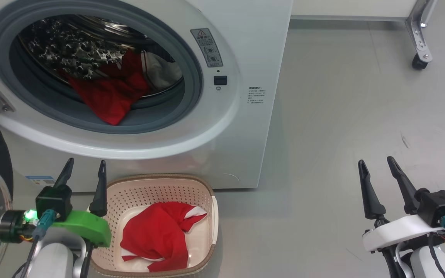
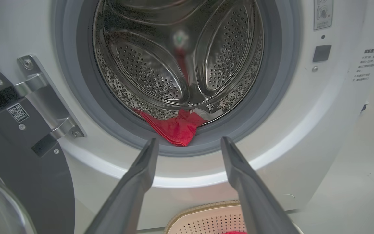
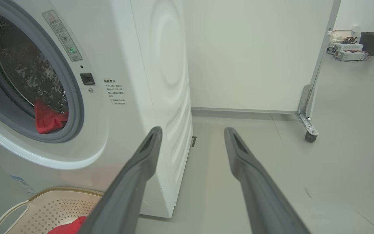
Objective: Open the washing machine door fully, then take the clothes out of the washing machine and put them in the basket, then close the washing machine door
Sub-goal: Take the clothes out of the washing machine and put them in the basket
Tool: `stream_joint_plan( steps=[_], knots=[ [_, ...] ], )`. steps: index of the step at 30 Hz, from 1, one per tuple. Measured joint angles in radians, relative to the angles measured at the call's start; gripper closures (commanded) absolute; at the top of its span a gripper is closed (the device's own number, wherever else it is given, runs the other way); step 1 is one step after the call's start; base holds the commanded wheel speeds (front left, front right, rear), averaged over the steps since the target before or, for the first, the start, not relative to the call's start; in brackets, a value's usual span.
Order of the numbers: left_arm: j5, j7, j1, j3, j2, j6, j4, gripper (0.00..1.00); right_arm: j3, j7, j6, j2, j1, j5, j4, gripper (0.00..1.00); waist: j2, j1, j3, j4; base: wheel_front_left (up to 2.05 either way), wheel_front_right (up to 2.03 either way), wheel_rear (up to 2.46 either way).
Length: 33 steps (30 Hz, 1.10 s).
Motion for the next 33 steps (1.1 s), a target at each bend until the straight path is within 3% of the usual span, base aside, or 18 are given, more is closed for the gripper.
stream_joint_plan(
  steps=[12, 33],
  knots=[
    [0.003, 0.0, 0.137, 0.015, -0.008, 0.004, -0.109, 0.0, -0.003, 0.0, 0.0, 0.003, 0.054, 0.001, -0.002, 0.0, 0.0, 0.0, -0.063, 0.008, 0.0, 0.0, 0.0],
    [0.034, 0.0, 0.229, 0.025, -0.017, 0.013, -0.216, 0.0, 0.012, 0.0, 0.0, 0.002, 0.069, 0.001, -0.014, 0.0, 0.0, 0.0, -0.074, -0.003, 0.0, 0.0, 0.0]
  ],
)
